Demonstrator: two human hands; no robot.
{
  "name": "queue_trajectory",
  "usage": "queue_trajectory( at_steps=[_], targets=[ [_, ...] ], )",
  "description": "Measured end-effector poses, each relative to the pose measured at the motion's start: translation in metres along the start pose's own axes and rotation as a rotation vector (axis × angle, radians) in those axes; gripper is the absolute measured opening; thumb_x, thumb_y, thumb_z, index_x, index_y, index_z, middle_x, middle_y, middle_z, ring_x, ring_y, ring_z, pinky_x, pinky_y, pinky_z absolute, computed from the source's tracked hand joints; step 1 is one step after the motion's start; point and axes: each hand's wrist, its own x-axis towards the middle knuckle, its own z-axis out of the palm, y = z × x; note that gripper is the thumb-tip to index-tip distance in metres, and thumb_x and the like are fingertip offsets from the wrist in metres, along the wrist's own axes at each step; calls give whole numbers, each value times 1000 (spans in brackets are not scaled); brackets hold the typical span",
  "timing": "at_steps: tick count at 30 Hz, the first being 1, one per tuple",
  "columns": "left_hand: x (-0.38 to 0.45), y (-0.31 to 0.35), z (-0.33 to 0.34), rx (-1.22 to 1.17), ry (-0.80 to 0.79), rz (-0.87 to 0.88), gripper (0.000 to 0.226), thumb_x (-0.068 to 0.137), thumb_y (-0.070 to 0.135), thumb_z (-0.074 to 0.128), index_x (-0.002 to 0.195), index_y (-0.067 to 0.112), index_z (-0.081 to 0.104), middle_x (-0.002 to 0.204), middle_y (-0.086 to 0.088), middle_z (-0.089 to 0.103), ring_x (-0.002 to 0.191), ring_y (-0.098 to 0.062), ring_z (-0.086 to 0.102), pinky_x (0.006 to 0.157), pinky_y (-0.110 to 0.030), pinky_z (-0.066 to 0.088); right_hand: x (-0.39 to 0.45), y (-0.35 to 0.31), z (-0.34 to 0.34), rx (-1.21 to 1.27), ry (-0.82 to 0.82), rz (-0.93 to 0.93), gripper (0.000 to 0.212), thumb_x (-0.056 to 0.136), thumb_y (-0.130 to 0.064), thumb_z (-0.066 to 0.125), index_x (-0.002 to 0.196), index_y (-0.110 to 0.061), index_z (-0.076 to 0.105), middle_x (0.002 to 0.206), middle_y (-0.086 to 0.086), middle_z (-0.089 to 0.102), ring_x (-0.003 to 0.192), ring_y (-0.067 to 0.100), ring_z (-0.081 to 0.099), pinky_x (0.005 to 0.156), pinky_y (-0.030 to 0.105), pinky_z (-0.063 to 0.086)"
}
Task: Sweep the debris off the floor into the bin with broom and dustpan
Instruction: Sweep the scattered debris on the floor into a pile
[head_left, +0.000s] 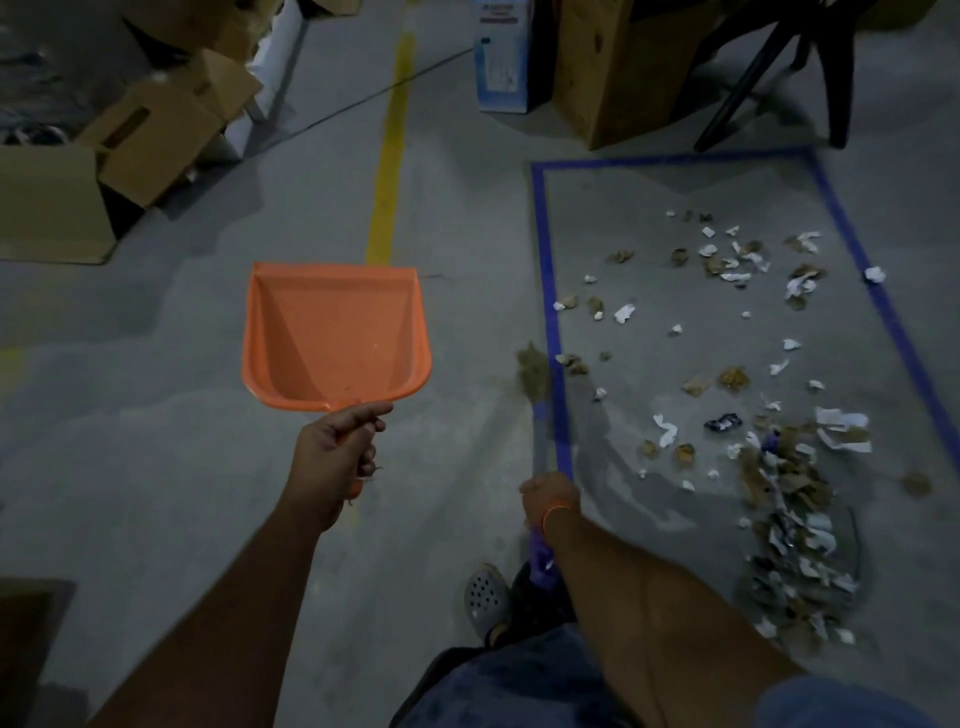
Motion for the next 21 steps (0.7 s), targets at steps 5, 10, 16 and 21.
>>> queue_trajectory(
  at_steps=[5,10,16,21],
  targets=[
    [40,1,-3,-14,-50,-13,33,100,-7,46,111,10,72,90,-7,55,54,-12,38,46,-23,33,9,-24,-19,-153,167,58,42,99,-34,41,128,-10,60,133,6,58,121,23,58,94,31,49],
    [103,19,25,14,-149,-30,33,100,-8,46,110,10,71,89,-5,55,53,-10,39,45,-20,35,29,-60,-21,-174,234,119,31,96,-26,48,119,-12,63,120,5,65,109,21,65,84,27,54],
    [197,52,56,115,-272,-12,34,101,-5,47,110,14,74,89,-1,57,56,-16,38,52,-29,25,86,-126,-29,13,213,63,27,94,-10,51,115,-8,69,115,8,68,107,26,65,89,27,49],
    [253,84,80,133,-314,8,31,99,1,51,109,16,76,89,-4,56,53,-16,38,56,-43,20,136,-189,-46,52,130,-25,27,88,-12,57,108,-18,75,114,3,71,108,21,65,90,19,47]
  ],
)
